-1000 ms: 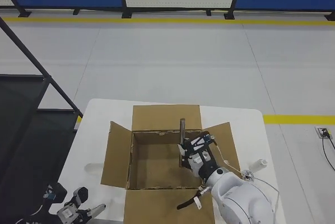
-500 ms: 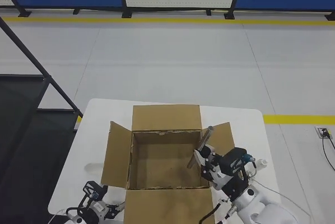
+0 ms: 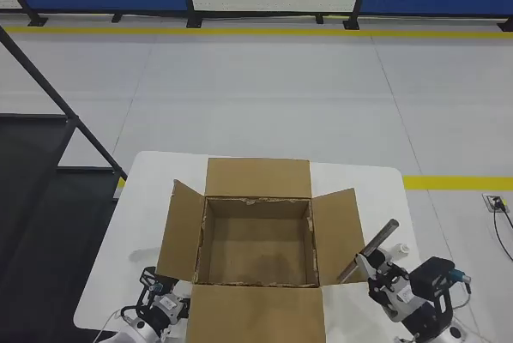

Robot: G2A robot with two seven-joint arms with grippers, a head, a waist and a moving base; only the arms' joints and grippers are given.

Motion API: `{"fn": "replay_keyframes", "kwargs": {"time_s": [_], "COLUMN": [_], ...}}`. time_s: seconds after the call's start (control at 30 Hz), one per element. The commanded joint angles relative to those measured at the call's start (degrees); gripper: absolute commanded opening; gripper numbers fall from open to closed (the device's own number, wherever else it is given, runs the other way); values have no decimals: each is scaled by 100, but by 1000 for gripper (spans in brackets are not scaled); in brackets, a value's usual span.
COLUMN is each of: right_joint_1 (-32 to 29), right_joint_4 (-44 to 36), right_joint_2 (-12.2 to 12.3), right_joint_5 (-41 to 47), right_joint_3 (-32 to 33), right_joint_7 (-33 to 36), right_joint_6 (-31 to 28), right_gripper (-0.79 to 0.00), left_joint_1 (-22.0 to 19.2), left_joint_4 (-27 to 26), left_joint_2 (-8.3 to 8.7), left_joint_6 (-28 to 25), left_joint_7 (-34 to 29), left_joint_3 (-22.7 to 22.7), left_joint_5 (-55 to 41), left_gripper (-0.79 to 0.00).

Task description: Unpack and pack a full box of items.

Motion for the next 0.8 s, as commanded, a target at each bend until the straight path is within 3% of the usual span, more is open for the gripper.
{"fn": "replay_keyframes", "kwargs": {"time_s": [0.0, 0.2, 0.4, 0.57, 0.77], "right_joint_1": [-298, -1086, -1003, -514, -177], "right_joint_4": [2, 2, 138, 599, 957], "right_joint_2": [5, 17, 85, 155, 216], "right_joint_5": [165, 399, 205, -1051, -2556], "right_joint_3": [334, 995, 873, 364, -252], "right_joint_7": [-262, -619, -417, -1064, -1772], "right_joint_6": [-26, -198, -671, -1495, -1836], "right_gripper": [-785, -785, -785, -785, -785], "left_joint_1": [-7, -9, -44, -60, -52], "left_joint_4": [2, -1, 34, 23, 10], "left_joint_2": [4, 16, 21, 24, 26], "left_joint_6": [6, 6, 36, 69, 99], "left_joint_7": [-6, -37, -74, -92, -149], "left_joint_3": [-2, -7, 39, 82, 99], "left_joint_5": [-11, 5, 20, 26, -93], "left_gripper": [0, 0, 0, 0, 0]}}
